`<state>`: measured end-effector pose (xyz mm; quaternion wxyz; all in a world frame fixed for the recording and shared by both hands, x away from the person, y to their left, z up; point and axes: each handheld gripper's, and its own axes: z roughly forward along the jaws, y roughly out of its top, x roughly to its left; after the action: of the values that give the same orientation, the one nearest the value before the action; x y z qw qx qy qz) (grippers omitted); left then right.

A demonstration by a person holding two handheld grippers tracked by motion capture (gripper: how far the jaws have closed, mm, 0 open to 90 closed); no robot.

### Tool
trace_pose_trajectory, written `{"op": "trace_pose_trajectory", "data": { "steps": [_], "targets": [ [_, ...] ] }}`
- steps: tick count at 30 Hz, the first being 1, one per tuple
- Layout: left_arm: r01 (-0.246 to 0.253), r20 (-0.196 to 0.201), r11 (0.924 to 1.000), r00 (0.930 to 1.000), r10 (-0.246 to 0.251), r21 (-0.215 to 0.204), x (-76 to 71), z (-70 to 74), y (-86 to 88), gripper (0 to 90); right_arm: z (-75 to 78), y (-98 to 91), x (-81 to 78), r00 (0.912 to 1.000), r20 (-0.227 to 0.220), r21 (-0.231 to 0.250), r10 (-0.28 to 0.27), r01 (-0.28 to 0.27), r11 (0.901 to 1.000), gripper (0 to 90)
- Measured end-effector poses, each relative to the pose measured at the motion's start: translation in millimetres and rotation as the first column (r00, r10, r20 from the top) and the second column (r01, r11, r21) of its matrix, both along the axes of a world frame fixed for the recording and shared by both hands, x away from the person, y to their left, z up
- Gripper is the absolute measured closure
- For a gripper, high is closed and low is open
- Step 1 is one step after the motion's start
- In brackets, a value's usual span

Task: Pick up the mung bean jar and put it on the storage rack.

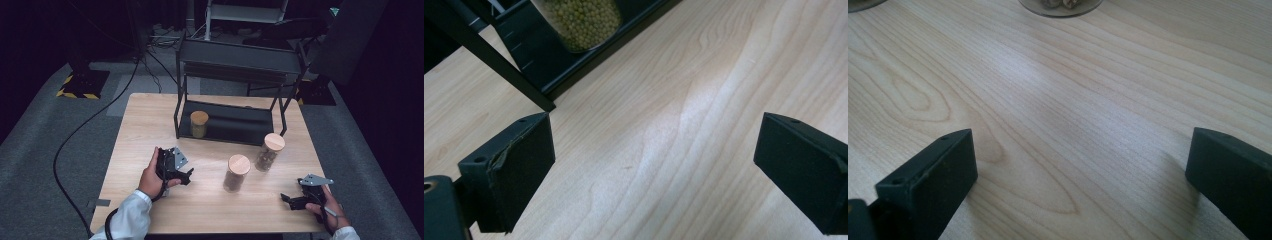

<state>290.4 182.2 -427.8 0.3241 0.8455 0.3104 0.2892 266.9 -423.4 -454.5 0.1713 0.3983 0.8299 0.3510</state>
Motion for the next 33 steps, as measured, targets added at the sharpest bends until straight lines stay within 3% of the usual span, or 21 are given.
{"op": "trace_pose_trajectory", "data": {
  "steps": [9,17,28,33],
  "targets": [
    [0.039,-0.012,0.9988,0.9992,-0.039,0.029,-6.9,-2.8,14.0,2.8,0.0,0.0,0.0,1.0,0.0,0.0,0.0,0.0,1.0,0.0],
    [0.067,-0.034,0.9977,0.9972,-0.066,0.01,-9.1,-4.4,30.1,2.8,0.0,0.0,0.0,1.0,0.0,0.0,0.0,0.0,1.0,0.0],
    [0.076,-0.073,0.9971,0.9945,-0.076,-0.002,-12.3,-10.2,46.0,2.8,0.0,0.0,0.0,1.0,0.0,0.0,0.0,0.0,1.0,0.0],
    [0.059,-0.091,0.9983,0.9941,-0.058,0.005,-12.5,-13.0,50.6,2.8,-0.1,0.0,-0.2,1.0,0.0,0.0,0.0,0.0,1.0,0.0]
  ]
}}
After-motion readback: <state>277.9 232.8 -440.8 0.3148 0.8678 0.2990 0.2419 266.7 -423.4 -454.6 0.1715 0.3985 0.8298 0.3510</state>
